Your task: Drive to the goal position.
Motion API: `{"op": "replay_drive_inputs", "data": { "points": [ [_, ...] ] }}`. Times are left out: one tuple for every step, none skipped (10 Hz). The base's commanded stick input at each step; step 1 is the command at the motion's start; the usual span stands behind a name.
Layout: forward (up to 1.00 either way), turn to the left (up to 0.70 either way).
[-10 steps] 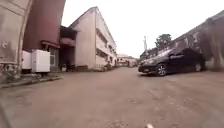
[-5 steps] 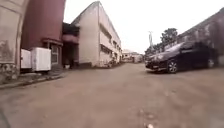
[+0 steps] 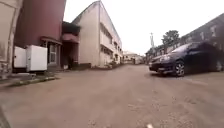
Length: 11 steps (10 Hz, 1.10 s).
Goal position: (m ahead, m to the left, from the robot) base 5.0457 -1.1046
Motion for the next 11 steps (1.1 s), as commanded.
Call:
{"op": "replay_drive_inputs", "data": {
  "points": [
    [1.0, 0.0],
    [1.0, 0.0],
    [1.0, 0.0],
    [1.0, 0.0],
    [1.0, 0.0],
    [1.0, 0.0],
    [1.0, 0.0],
    [1.0, 0.0],
    [1.0, 0.0],
    [1.0, 0.0],
    [1.0, 0.0]
  ]
}}
